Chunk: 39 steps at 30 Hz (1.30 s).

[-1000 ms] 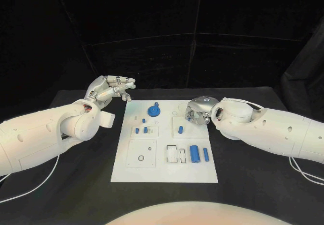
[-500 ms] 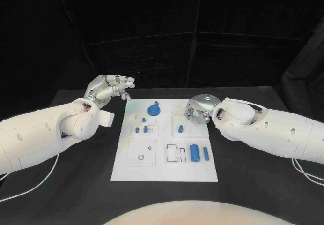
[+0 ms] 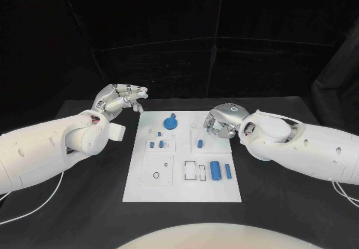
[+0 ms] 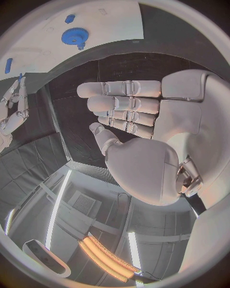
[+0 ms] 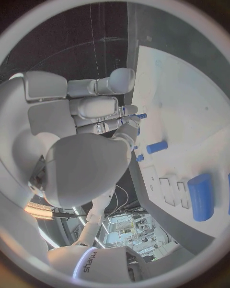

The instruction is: Assemble the parts on the task board

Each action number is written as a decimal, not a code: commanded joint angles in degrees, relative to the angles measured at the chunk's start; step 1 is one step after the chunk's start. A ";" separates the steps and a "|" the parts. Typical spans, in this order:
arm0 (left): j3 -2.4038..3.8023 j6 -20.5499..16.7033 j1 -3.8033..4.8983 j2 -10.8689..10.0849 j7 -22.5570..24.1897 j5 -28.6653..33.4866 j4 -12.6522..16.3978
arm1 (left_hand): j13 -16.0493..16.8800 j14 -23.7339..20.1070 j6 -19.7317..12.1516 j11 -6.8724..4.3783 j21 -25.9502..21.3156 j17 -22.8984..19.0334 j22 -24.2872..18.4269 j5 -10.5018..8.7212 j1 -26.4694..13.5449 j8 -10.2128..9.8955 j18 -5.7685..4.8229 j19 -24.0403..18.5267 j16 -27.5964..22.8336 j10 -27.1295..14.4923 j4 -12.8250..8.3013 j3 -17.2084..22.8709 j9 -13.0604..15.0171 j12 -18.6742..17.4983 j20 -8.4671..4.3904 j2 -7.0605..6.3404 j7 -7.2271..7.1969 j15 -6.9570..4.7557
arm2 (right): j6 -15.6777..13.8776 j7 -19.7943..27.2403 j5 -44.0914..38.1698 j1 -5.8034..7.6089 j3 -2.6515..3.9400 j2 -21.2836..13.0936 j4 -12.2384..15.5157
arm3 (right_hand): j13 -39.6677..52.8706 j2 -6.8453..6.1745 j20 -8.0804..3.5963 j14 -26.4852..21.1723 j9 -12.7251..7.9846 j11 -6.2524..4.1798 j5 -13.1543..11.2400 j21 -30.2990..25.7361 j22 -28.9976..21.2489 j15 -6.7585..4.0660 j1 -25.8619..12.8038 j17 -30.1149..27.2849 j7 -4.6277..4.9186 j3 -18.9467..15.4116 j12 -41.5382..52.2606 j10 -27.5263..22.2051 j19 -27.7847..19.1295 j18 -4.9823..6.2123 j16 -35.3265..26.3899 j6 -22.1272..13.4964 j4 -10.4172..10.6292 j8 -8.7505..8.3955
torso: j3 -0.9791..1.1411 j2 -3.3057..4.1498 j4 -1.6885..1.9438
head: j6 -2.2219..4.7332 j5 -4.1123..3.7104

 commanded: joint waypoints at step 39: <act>0.04 0.65 0.08 2.50 0.06 0.28 -0.04 | 0.08 0.07 -0.46 0.18 -0.48 -0.19 -0.24 -0.11 -0.34 0.21 0.27 0.59 0.11 -0.65 0.11 -0.31 -0.09 0.48 -0.01 -0.18 0.30 -0.11 | 0.28 4.80 1.63 -5.93 -1.88 13.10 0.31 | -0.14 0.14 0.05 2.11 -0.09 0.08 0.53 1.54 1.76 -0.21 -1.51 -0.21 0.43 1.03 0.02 -0.11 0.87 -0.58 0.40 -0.12 -1.15 -0.38 | -0.08 0.15 0.06 | -1.94 6.58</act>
